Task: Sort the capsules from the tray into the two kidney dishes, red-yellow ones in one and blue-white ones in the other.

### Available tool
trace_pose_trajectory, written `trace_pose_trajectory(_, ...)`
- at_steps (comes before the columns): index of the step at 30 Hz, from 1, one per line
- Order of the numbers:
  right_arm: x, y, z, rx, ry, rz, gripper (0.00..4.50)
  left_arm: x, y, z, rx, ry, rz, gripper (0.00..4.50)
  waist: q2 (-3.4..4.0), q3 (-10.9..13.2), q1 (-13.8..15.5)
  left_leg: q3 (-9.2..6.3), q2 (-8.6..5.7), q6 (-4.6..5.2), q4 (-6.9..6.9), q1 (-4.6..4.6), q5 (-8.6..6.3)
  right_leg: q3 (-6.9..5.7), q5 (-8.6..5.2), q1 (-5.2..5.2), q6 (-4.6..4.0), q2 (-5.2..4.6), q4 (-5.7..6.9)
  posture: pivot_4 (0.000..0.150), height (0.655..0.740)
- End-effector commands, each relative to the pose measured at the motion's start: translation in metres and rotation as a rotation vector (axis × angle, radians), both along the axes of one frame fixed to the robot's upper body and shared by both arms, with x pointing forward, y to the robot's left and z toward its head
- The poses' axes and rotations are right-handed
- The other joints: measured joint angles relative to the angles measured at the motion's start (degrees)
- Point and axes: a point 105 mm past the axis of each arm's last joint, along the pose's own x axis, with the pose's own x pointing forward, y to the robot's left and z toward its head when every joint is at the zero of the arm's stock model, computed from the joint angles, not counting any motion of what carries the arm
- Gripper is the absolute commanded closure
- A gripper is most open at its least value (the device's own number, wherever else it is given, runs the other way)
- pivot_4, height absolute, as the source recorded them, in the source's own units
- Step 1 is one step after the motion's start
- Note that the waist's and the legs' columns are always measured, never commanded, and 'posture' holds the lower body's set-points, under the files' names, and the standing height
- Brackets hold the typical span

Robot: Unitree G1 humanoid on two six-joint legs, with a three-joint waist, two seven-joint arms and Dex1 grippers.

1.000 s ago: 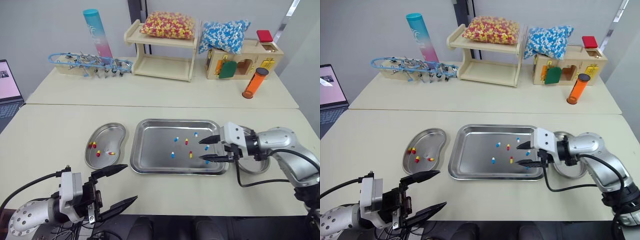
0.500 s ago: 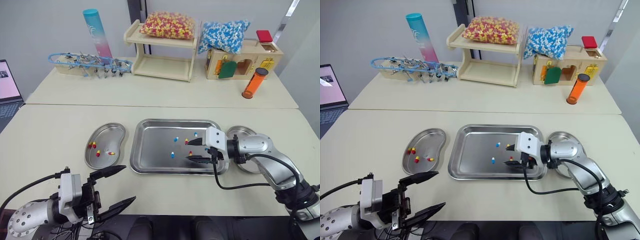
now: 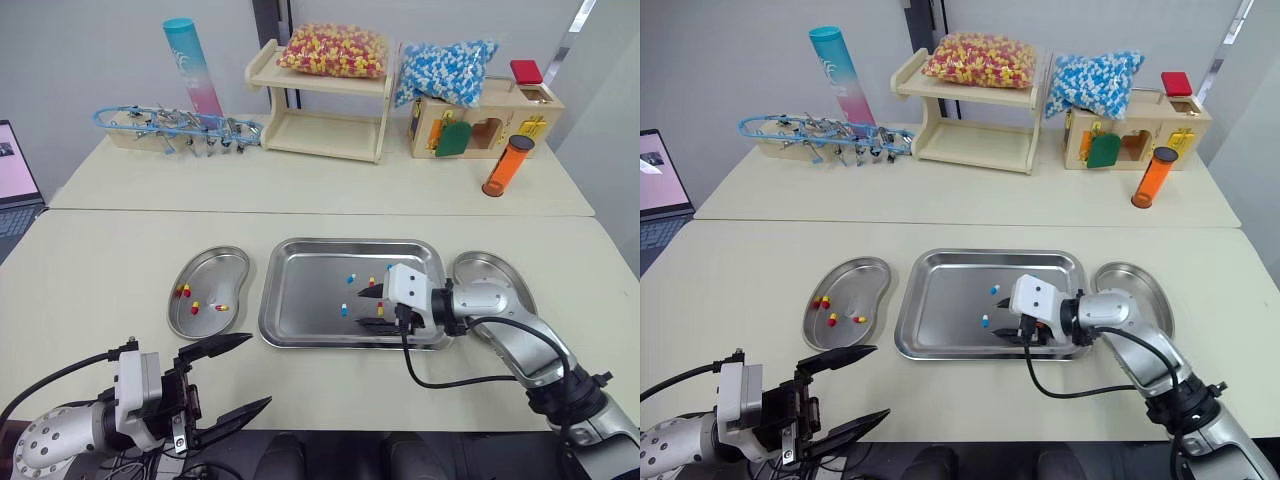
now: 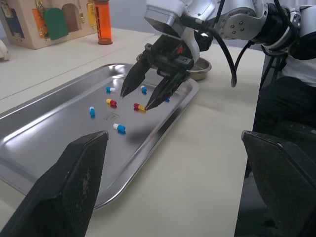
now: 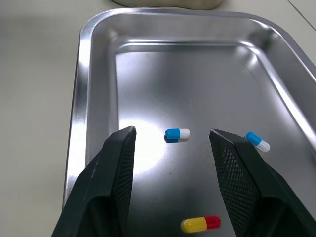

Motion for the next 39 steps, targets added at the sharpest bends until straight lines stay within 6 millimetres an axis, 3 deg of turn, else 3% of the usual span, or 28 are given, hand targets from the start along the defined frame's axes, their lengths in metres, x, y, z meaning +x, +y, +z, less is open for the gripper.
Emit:
trace_pose_trajectory(1, 0.006, 0.006, 0.002, -0.004, -0.027, -0.016, 1.94, 0.000, -0.002, 0.003, 0.015, -0.017, -0.006, 0.00, 0.00, 0.00, 0.00, 0.00, 0.00, 0.00, 0.00, 0.00, 0.00, 0.00, 0.00, 0.00, 0.00, 0.00, 0.00, 0.150, 0.7400)
trace_pose_trajectory(6, 0.015, 0.010, -0.006, -0.034, -0.007, -0.051, 1.94, 0.003, -0.002, 0.004, 0.019, -0.020, -0.003, 0.00, 0.00, 0.00, -0.01, 0.00, 0.00, 0.00, -0.01, 0.00, 0.00, 0.00, 0.00, -0.01, 0.00, 0.00, 0.00, 0.150, 0.7400)
trace_pose_trajectory(17, 0.014, 0.012, -0.016, -0.064, 0.071, -0.100, 1.94, 0.004, 0.004, -0.002, 0.025, -0.016, 0.010, 0.00, 0.00, 0.00, -0.03, 0.00, 0.00, 0.00, -0.02, 0.00, 0.00, 0.01, 0.00, -0.04, 0.00, 0.00, 0.01, 0.150, 0.7400)
trace_pose_trajectory(28, 0.013, 0.024, -0.021, -0.071, 0.023, -0.062, 1.94, 0.002, 0.012, -0.012, 0.027, -0.013, 0.011, 0.00, 0.00, 0.00, -0.09, 0.00, 0.01, 0.00, -0.03, 0.00, 0.00, 0.01, 0.00, -0.05, 0.00, 0.00, 0.01, 0.150, 0.7400)
trace_pose_trajectory(39, 0.019, 0.025, -0.026, -0.089, -0.003, -0.038, 1.94, 0.006, 0.001, -0.004, 0.016, -0.052, -0.015, 0.00, -0.02, -0.01, -0.13, 0.00, 0.01, 0.00, -0.03, 0.01, 0.00, 0.01, 0.00, -0.04, 0.00, 0.00, 0.01, 0.150, 0.7400)
